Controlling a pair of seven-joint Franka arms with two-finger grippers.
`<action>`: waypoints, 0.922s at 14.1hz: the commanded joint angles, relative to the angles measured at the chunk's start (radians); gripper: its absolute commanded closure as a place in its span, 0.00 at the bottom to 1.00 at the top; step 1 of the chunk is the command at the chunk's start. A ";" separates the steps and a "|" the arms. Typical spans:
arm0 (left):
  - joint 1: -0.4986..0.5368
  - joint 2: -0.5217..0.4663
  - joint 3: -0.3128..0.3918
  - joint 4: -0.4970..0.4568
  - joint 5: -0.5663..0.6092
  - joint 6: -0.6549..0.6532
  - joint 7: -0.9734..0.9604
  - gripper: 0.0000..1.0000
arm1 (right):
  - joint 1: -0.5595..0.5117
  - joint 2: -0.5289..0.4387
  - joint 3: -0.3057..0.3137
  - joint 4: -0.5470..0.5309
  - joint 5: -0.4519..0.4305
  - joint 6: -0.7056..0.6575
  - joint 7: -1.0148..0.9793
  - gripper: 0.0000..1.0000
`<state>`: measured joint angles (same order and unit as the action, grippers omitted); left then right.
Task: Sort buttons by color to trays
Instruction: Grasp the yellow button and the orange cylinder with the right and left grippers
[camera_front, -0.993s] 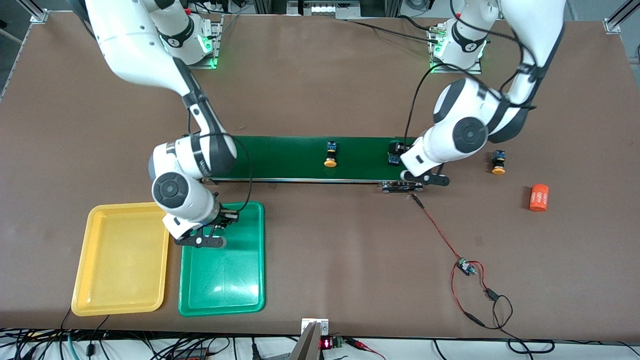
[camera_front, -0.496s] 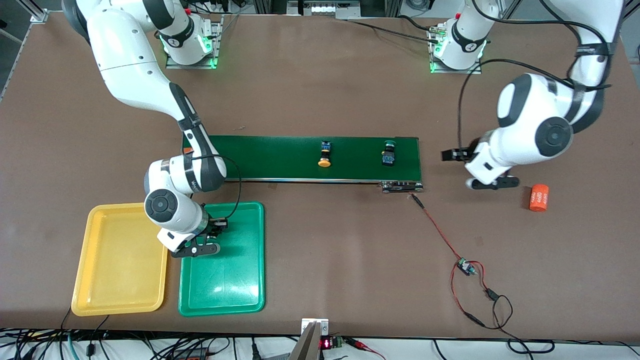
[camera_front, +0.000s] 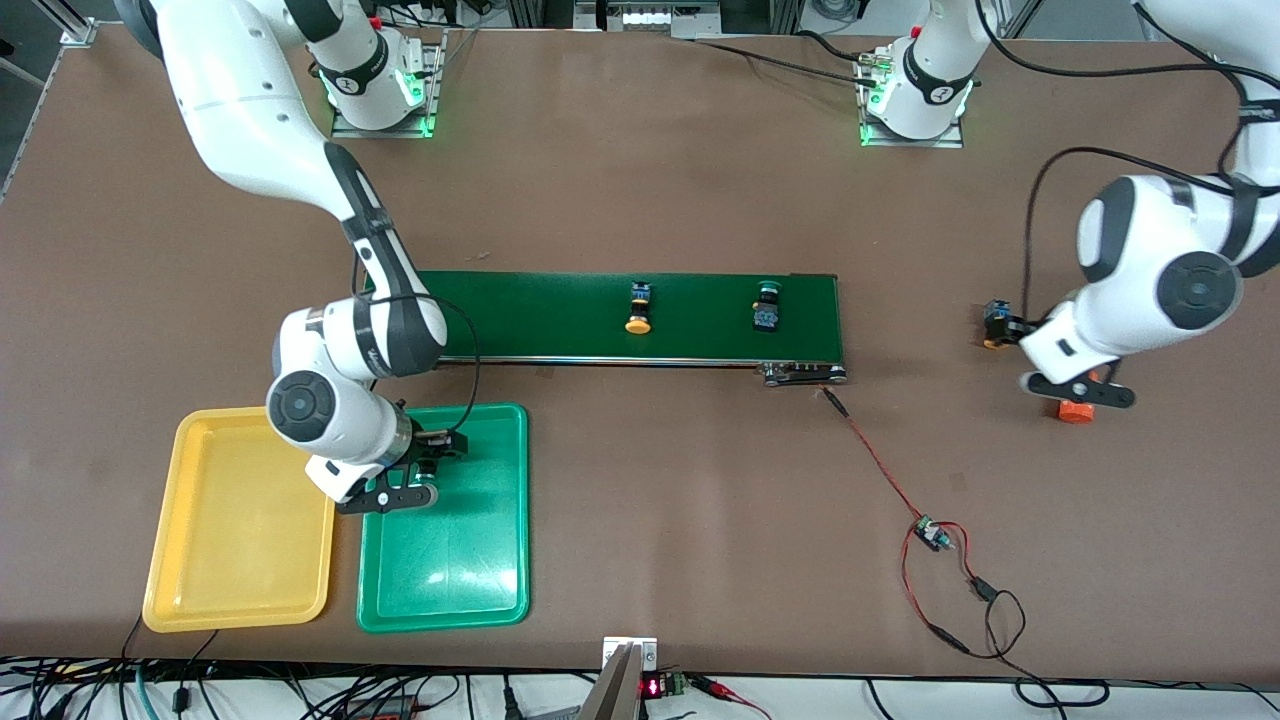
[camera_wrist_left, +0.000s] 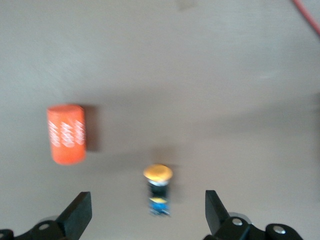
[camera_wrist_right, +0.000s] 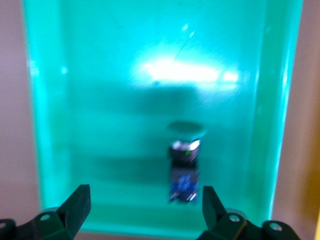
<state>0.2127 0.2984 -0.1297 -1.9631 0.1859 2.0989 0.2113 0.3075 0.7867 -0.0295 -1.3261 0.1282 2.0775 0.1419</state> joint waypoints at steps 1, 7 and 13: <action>0.065 0.085 -0.004 0.044 0.024 0.093 0.123 0.00 | 0.041 -0.069 0.010 -0.030 0.037 -0.083 0.094 0.00; 0.111 0.208 0.068 0.046 0.041 0.339 0.372 0.00 | 0.228 -0.208 0.008 -0.166 0.030 -0.111 0.407 0.00; 0.106 0.268 0.114 0.044 0.043 0.342 0.352 0.00 | 0.377 -0.219 0.000 -0.240 0.028 -0.079 0.607 0.00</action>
<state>0.3274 0.5292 -0.0267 -1.9369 0.2055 2.4445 0.5705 0.6545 0.5970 -0.0140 -1.4981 0.1522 1.9681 0.7099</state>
